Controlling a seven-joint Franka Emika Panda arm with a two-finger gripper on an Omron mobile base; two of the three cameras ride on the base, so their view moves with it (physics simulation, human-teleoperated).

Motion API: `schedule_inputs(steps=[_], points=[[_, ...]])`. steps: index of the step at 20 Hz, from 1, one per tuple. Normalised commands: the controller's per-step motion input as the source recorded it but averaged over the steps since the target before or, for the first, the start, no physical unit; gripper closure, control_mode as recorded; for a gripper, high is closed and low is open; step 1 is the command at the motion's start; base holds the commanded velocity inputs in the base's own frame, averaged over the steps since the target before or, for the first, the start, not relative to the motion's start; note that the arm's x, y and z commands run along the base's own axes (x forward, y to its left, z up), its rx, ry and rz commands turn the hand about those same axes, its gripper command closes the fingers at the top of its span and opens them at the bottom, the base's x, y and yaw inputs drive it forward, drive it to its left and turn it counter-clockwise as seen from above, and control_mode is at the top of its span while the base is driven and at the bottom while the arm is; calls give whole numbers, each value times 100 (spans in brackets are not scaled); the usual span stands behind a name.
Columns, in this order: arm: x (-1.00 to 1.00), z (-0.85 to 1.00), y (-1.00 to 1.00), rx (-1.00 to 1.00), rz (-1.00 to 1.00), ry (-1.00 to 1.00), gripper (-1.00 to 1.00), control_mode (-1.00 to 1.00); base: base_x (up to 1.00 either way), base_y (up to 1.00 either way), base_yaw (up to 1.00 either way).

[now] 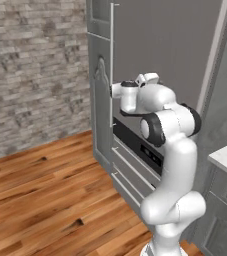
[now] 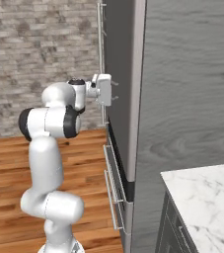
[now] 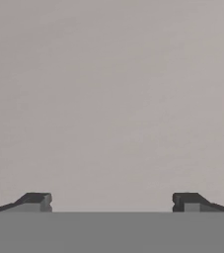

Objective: Place the chicken drumstick on the counter behind the older chicken drumstick on the same shelf of the fridge to maintain FIFO order. Close the fridge door when finished.

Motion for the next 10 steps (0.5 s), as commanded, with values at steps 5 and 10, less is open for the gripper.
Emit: schedule_inputs(steps=[5, 10], points=[[-13, -9, -68, 3, -6, -13, -100, -100, 0, 0, 0], [-49, -20, -74, 4, -2, -20, -100, -100, 0, 0, 0]])
